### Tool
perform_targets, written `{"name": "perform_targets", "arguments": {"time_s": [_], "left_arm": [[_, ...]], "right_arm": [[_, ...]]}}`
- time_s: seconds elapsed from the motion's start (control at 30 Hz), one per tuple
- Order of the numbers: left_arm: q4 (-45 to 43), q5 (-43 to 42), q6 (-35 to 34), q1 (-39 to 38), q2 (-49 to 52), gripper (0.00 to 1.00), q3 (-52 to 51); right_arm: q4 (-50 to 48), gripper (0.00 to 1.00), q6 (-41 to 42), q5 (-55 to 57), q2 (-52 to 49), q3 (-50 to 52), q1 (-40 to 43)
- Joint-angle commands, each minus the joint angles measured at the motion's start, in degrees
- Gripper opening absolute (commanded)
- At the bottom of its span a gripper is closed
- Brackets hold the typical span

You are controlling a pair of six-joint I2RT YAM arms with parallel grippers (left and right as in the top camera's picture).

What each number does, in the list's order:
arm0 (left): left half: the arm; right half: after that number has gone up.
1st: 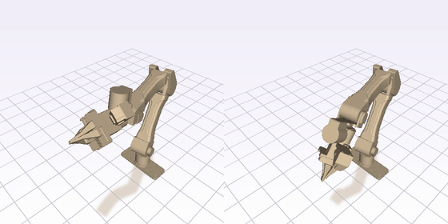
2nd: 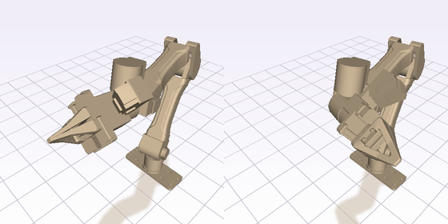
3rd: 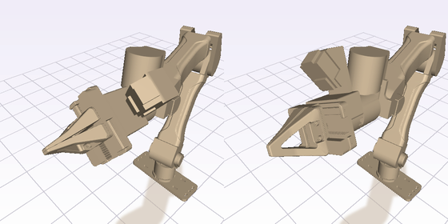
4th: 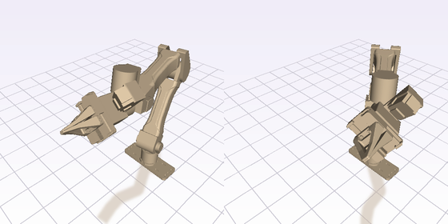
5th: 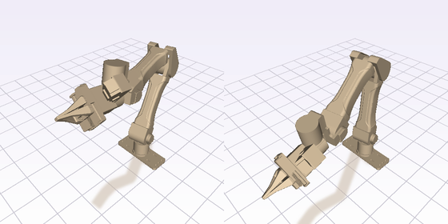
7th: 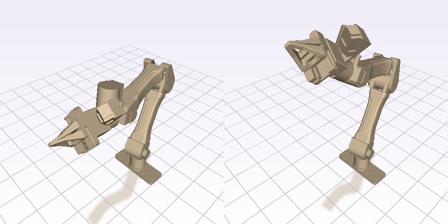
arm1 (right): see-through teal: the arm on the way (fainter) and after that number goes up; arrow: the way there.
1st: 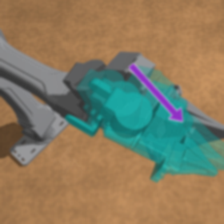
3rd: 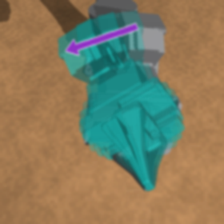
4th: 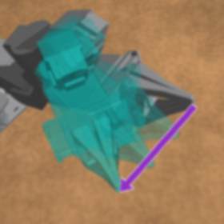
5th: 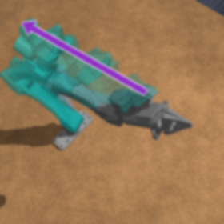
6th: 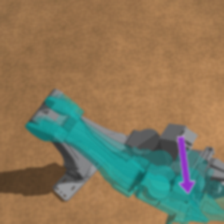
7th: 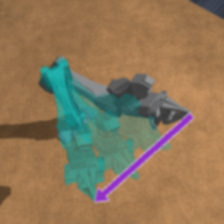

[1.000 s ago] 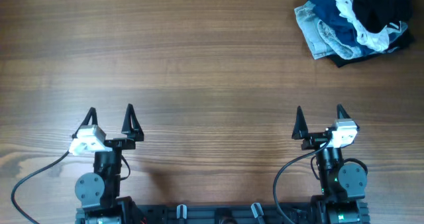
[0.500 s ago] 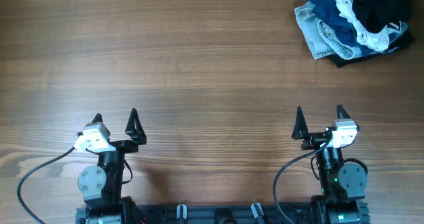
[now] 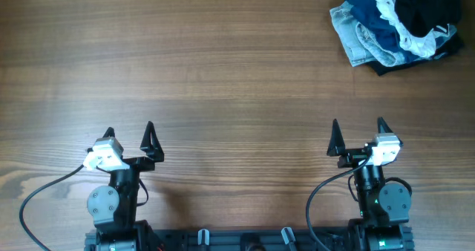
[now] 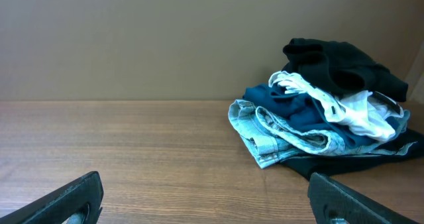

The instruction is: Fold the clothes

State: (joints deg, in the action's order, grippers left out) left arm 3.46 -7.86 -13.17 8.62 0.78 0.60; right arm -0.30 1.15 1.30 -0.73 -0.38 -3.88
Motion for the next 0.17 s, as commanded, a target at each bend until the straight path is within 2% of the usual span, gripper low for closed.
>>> {"name": "perform_targets", "arguments": {"time_s": [0.0,0.13], "left_arm": [[0.2,-0.5,0.5,0.3,-0.6,1.0,-0.2],[0.2,-0.5,0.5,0.3,-0.6,1.0,-0.2]], "right_arm": [[-0.2,1.0,-0.8,-0.9,0.5,0.1,-0.2],[-0.2,1.0,-0.8,-0.9,0.5,0.1,-0.2]]}}
